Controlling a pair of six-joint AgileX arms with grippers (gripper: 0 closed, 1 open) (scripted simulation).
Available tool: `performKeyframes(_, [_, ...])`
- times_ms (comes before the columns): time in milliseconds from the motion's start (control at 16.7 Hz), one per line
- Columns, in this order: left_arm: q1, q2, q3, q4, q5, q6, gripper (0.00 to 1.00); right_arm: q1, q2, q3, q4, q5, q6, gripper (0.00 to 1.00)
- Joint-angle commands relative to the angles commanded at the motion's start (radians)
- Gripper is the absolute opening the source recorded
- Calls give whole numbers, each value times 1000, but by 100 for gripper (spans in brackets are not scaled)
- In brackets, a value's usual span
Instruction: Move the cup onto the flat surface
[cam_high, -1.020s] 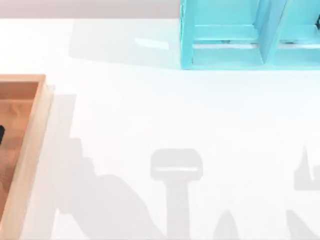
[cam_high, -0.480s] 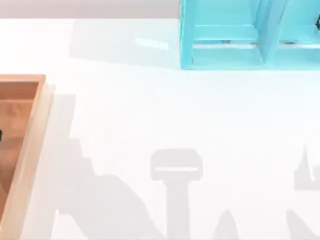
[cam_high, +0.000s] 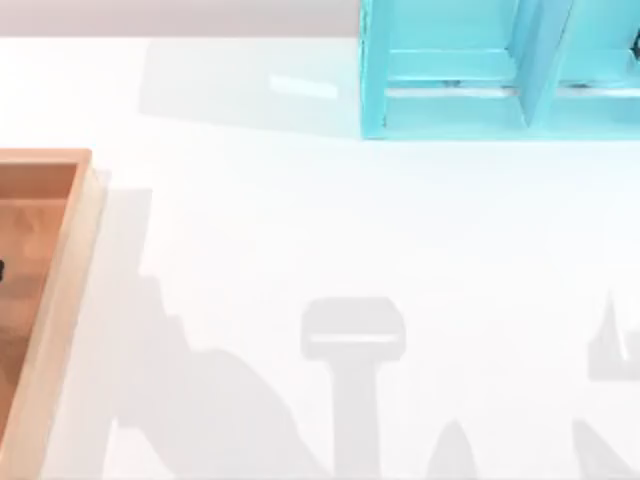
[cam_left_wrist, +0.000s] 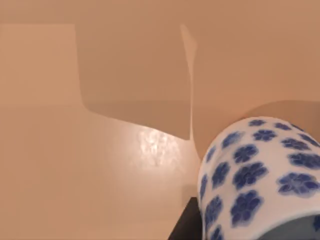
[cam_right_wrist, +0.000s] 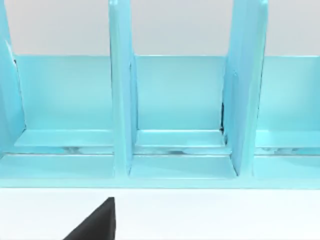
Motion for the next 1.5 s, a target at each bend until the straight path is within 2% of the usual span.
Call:
performKeyframes(600, [-22,-27,35,-35,-4,-29,0,0,0,0,0,0,0,100])
performKeyframes(780, [-86,-80,112,-126,-10,-109,0,0,0,0,0,0,0,100])
performKeyframes(1200, [-312,-136,241,-369,-1,-312,0,0,0,0,0,0,0,100])
performKeyframes(1500, [-328,-133,250,-387,-1,-330,0,0,0,0,0,0,0,100])
